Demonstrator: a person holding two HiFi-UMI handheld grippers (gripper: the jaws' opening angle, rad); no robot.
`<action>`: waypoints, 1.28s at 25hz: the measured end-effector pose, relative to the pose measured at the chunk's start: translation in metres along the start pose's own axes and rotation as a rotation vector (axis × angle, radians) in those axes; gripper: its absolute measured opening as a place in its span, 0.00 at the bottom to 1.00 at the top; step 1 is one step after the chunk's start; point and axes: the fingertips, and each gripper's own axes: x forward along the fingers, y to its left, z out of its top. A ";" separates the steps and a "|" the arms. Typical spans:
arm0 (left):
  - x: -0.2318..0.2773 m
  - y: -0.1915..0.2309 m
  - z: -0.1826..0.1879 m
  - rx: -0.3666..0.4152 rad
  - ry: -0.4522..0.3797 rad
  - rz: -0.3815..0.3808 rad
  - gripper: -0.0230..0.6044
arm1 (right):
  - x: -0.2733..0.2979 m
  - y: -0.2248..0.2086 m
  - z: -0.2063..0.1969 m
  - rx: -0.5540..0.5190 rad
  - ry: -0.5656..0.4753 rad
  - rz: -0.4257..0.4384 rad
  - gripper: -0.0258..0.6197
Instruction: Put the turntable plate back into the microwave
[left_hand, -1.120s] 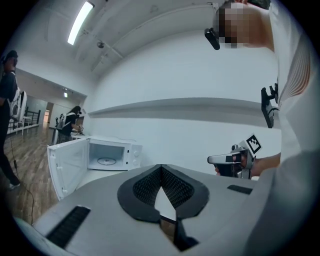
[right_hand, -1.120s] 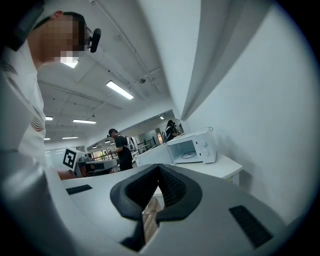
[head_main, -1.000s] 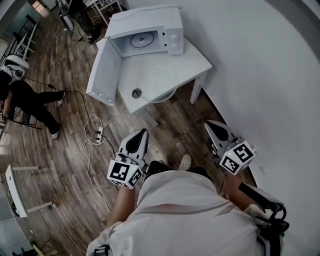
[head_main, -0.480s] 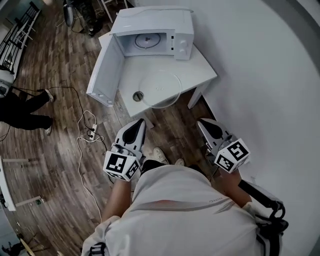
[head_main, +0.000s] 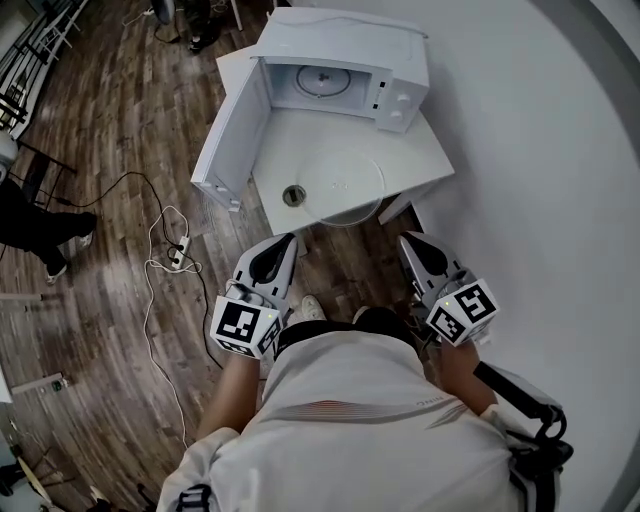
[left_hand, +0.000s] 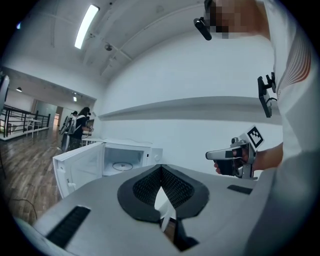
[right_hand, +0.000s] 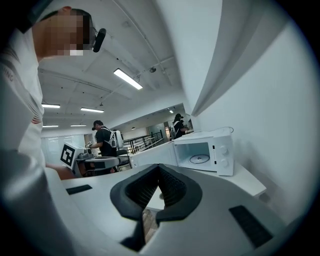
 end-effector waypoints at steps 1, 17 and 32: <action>0.001 0.002 -0.002 -0.007 0.005 0.006 0.05 | 0.003 -0.002 -0.001 0.004 0.008 0.000 0.04; 0.062 0.004 -0.042 -0.095 0.098 0.159 0.05 | 0.050 -0.090 -0.029 0.113 0.118 0.127 0.05; 0.127 0.013 -0.175 -0.766 0.062 0.146 0.21 | 0.099 -0.149 -0.155 0.512 0.273 0.112 0.14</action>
